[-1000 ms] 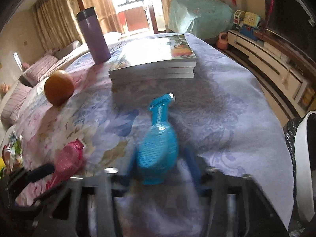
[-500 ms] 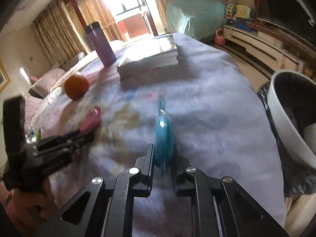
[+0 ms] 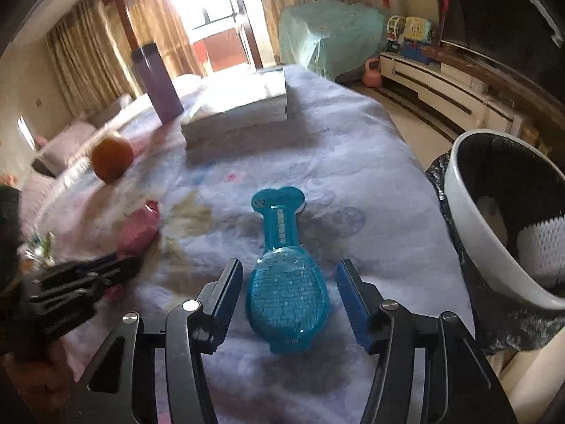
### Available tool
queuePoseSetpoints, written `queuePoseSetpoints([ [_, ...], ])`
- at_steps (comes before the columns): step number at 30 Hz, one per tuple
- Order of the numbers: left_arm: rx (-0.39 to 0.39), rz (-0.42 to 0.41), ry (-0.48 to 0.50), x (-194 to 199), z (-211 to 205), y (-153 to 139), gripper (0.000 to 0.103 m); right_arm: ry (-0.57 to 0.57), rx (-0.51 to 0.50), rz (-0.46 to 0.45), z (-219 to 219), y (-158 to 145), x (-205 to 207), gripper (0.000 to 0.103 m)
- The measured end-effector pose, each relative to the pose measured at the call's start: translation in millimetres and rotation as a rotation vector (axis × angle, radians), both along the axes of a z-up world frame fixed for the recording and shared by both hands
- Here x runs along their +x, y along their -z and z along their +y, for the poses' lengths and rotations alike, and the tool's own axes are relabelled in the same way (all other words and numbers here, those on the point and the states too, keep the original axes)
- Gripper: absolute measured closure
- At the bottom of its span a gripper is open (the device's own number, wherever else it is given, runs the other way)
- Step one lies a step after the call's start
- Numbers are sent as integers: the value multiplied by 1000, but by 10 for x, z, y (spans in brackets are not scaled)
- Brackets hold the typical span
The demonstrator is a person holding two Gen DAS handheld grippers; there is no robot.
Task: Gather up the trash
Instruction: 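Grasp the pink brush with the left gripper while the right grasps the blue brush, then carry the pink and blue brushes over the trash bin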
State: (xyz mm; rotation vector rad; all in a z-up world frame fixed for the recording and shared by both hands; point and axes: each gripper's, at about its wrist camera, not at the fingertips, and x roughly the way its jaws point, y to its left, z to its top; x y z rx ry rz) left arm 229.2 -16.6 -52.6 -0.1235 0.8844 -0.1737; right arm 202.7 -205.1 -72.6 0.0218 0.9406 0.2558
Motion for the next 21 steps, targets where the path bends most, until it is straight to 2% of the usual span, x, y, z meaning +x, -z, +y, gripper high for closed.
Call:
queuePoseSetpoints([
  [1, -3, -1, 5, -11, -10, -5, 84, -3, -4, -6, -4, -10, -20, 48],
  [2, -4, -3, 8, -22, -22, -8, 84, -7, -10, -9, -15, -17, -44, 57],
  [4, -7, -3, 14, -47, -46, -21, 84, -17, -15, -20, -24, -39, -101, 57],
  [10, -33, -14, 50, -147, -165, -131, 84, 0, 72, -46, -189, -180, -283, 57],
  [21, 3, -42, 138, -303, -573, -330, 84, 26, 160, -90, -486, -407, -523, 57],
])
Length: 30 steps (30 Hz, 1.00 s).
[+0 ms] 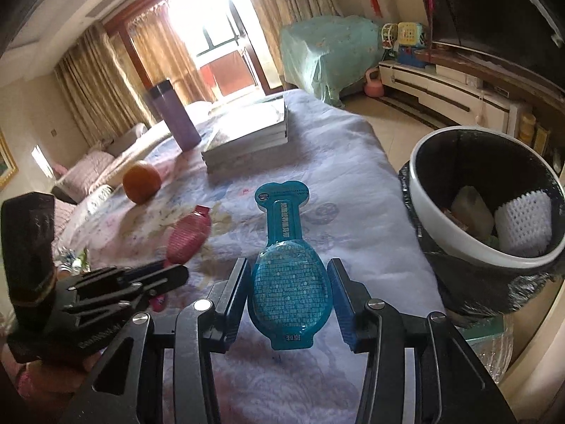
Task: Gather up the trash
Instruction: 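Carry the pink and blue brushes over the trash bin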
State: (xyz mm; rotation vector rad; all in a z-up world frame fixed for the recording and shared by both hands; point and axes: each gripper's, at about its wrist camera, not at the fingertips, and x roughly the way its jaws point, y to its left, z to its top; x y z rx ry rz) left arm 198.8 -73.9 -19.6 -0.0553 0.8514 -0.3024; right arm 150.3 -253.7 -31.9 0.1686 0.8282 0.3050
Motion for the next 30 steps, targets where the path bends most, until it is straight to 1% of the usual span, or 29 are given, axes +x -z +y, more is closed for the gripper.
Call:
queuePoseSetpoints([
  [14, 35, -31, 90, -59, -501, -165, 84, 68, 43, -51, -434, -188, -233, 57],
  [30, 71, -44, 186, 8, -1059, -245, 84, 169, 88, -62, -966, -230, -349, 57],
])
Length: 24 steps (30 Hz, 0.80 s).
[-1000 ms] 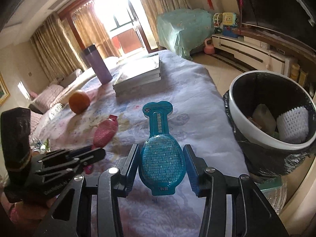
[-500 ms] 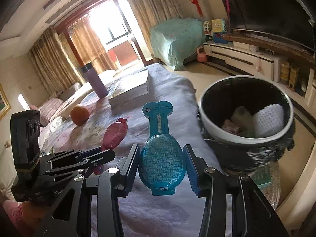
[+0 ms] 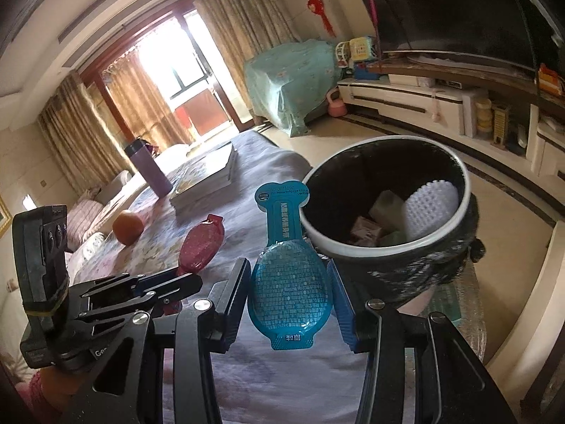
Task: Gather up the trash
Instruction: 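Carry the pink and blue brushes over the trash bin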
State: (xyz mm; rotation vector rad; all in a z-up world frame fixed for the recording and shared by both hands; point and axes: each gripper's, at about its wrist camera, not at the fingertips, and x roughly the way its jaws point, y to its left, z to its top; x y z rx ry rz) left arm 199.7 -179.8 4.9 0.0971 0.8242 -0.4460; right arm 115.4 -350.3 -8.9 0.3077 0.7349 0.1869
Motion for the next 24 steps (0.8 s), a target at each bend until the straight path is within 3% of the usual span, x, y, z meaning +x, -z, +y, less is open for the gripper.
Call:
queuePoseSetpoints([
  [24, 25, -26, 81, 234, -512, -59, 84, 91, -2, -13, -532, -95, 118, 57],
])
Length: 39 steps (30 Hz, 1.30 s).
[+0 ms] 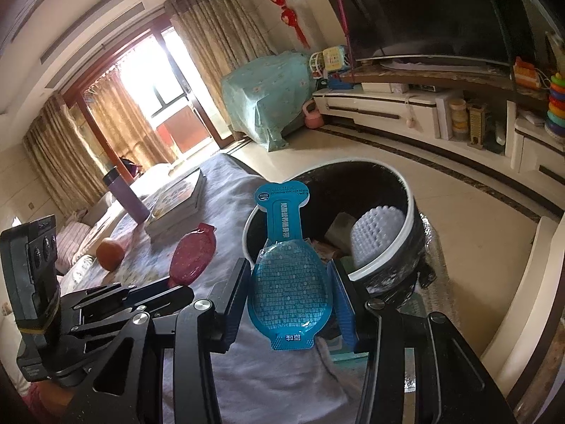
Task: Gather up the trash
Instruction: 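Carry the pink and blue brushes over the trash bin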
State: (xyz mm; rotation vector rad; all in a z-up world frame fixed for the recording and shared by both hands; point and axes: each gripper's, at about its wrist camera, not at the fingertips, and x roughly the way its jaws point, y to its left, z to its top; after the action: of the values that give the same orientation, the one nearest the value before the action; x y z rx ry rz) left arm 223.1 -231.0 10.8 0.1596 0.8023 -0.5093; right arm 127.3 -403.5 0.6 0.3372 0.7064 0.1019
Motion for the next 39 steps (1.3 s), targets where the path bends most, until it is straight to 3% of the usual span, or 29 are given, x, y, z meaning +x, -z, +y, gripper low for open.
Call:
queuePoseSetpoints([
  [19, 14, -23, 17, 323, -263, -50, 84, 20, -11, 31, -262, -20, 377, 57],
  [39, 19, 8, 29, 657, -470, 9, 84, 38, -15, 80, -403, 46, 634, 57],
])
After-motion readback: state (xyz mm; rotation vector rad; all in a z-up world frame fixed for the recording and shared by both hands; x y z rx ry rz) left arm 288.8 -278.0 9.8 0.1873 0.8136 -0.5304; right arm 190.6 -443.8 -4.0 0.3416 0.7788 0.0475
